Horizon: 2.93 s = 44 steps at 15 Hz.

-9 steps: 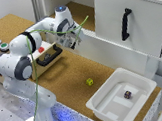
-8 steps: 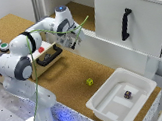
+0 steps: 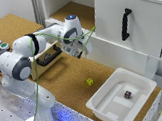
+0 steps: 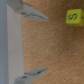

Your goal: Place the grasped yellow block inside the left cabinet

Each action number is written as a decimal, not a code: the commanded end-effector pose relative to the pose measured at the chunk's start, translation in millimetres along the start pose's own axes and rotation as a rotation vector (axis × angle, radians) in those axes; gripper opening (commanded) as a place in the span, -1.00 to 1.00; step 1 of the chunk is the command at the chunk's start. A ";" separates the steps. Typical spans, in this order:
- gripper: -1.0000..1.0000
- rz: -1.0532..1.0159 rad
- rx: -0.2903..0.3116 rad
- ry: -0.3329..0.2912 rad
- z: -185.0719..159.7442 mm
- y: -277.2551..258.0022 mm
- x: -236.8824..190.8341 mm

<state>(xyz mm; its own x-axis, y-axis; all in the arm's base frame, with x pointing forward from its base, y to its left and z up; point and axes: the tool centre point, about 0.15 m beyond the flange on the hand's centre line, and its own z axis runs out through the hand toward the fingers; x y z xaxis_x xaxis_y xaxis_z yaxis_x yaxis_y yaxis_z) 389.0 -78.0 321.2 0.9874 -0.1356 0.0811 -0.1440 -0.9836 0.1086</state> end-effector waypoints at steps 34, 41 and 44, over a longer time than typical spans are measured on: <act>-1.00 0.072 0.115 0.004 99.3 39.6 -7.5; -1.00 -0.126 0.186 0.228 -7.7 -37.8 63.5; -1.00 -0.205 0.232 0.358 -66.2 -80.9 102.4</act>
<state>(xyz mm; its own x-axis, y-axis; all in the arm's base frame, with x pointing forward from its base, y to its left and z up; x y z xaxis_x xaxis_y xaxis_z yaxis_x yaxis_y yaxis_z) 449.6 -64.1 307.5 0.9507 -0.0257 0.3091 -0.0142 -0.9991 -0.0394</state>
